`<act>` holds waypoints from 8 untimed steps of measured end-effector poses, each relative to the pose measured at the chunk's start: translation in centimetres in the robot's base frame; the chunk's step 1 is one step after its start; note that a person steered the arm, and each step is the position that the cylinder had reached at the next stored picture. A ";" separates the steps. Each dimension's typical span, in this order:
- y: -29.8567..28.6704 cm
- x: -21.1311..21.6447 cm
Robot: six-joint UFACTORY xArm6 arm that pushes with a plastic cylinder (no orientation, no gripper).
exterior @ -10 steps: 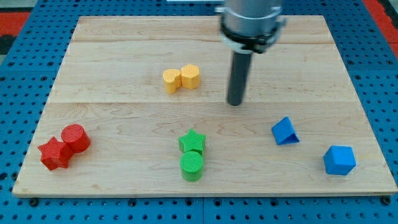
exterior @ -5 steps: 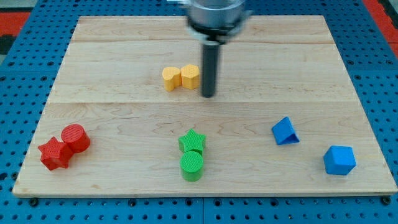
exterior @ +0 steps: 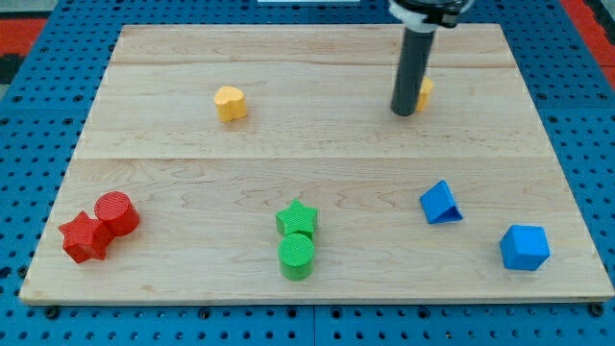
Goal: Move the hexagon to the top right side of the board
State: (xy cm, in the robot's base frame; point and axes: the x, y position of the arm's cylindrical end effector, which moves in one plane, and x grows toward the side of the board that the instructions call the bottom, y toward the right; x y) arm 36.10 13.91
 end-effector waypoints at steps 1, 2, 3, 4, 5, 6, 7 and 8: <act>1.2 -2.8; 2.8 -8.2; 2.9 -10.4; 3.0 -9.7; 4.4 -8.3; 5.1 -10.6; 4.5 -12.4; 1.4 -6.0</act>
